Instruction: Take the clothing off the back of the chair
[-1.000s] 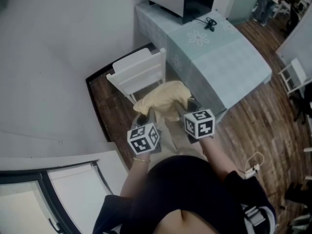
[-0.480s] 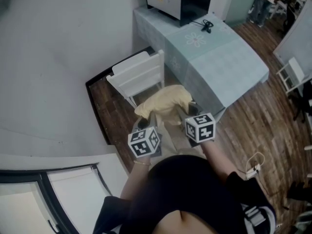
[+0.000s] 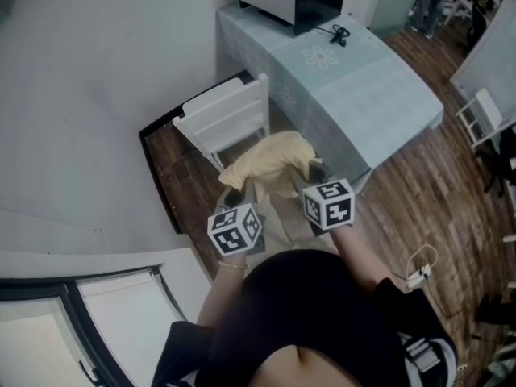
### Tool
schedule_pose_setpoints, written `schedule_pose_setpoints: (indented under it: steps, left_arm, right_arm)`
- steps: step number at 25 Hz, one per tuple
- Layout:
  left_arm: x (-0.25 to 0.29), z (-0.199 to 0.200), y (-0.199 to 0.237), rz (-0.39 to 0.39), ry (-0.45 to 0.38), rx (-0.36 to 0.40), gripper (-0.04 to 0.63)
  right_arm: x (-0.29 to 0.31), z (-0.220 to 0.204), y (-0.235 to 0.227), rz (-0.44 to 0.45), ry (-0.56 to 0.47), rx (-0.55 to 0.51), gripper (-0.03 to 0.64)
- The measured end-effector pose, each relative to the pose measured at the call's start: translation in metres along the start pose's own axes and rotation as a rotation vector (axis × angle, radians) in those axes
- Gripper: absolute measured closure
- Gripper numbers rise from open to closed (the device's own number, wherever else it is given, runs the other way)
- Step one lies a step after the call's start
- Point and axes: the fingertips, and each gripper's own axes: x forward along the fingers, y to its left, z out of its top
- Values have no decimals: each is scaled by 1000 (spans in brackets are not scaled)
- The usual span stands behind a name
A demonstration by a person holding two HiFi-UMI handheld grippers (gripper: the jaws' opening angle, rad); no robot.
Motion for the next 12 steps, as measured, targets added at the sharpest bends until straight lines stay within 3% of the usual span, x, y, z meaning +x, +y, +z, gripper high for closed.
schedule_pose_setpoints:
  steps: [12]
  left_arm:
    - [2, 5, 4, 3, -5, -3, 538]
  right_arm:
    - [4, 5, 3, 6, -5, 1, 515]
